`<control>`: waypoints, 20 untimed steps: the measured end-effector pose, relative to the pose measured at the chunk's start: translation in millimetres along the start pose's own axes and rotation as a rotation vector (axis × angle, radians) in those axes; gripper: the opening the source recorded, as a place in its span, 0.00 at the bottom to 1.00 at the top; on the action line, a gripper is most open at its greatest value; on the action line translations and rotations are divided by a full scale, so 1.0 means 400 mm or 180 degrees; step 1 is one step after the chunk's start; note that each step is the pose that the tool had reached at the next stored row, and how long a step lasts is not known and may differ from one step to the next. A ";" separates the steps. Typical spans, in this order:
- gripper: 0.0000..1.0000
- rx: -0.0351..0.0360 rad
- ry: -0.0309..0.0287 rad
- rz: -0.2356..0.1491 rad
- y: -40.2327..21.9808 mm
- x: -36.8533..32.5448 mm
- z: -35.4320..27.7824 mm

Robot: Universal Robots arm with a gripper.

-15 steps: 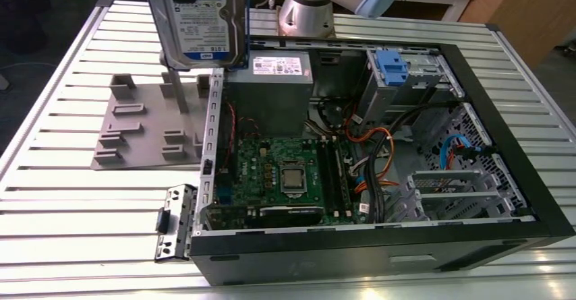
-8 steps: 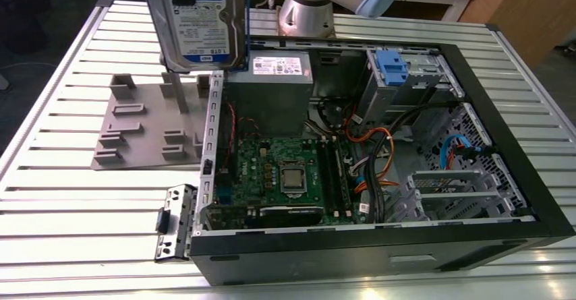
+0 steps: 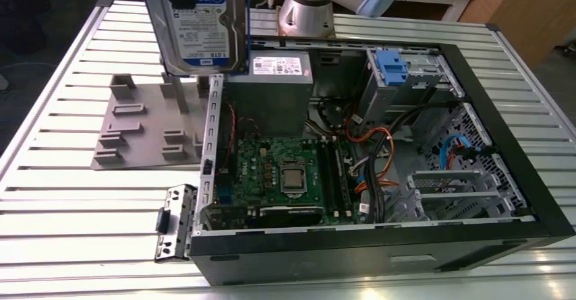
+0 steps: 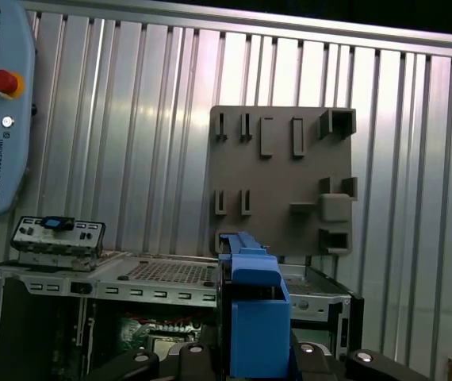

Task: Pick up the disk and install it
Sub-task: 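Pick up the disk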

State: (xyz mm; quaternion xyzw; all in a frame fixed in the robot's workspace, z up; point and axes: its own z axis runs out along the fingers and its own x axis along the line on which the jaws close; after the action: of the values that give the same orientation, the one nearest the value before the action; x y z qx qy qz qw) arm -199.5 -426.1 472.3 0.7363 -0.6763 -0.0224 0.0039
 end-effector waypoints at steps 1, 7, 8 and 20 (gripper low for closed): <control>0.36 0.0000 0.0000 0.0000 -0.002 0.004 0.000; 0.36 -0.0005 0.0000 0.0000 -0.047 0.020 0.003; 0.36 -0.0006 -0.0001 0.0000 -0.057 0.021 0.004; 0.36 -0.0021 -0.0002 0.0001 -0.183 0.038 0.008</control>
State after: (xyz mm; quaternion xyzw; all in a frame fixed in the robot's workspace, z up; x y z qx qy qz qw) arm -125.6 -434.8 466.2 0.7362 -0.6763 -0.0249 0.0061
